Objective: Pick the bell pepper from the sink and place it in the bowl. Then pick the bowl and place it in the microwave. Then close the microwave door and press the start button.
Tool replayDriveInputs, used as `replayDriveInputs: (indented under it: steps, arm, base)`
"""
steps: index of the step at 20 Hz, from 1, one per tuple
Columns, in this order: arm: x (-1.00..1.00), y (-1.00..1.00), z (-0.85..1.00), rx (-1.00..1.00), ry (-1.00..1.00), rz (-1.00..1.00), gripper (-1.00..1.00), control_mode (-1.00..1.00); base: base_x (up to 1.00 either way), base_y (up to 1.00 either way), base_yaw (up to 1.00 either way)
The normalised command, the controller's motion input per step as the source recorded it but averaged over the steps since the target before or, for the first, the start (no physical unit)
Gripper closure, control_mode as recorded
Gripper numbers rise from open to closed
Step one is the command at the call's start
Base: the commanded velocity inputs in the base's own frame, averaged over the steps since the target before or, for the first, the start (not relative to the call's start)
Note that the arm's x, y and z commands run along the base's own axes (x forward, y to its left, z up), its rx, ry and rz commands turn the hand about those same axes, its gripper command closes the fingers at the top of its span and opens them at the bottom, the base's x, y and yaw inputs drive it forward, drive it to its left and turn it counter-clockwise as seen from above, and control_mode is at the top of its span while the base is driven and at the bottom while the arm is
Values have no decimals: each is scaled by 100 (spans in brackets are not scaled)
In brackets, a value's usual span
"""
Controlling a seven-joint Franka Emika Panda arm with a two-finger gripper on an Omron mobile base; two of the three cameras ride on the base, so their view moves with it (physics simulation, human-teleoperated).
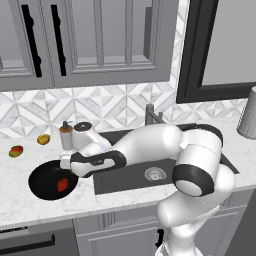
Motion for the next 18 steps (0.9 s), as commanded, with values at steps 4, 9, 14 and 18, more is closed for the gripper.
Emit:
replayDriveInputs:
  steps: [4, 9, 14, 18]
  arm:
    - [0, 34, 0, 0, 0, 8, -100, -100]
    - [0, 0, -10, 0, -2, 1, -100, -100]
    - [0, 0, -22, 0, -2, 0, -100, -100]
    - [0, 0, -27, 0, 0, 1, -100, -100]
  base:
    - [0, 0, 0]
    - [0, 0, 0]
    - [0, 0, 0]
    - [0, 0, 0]
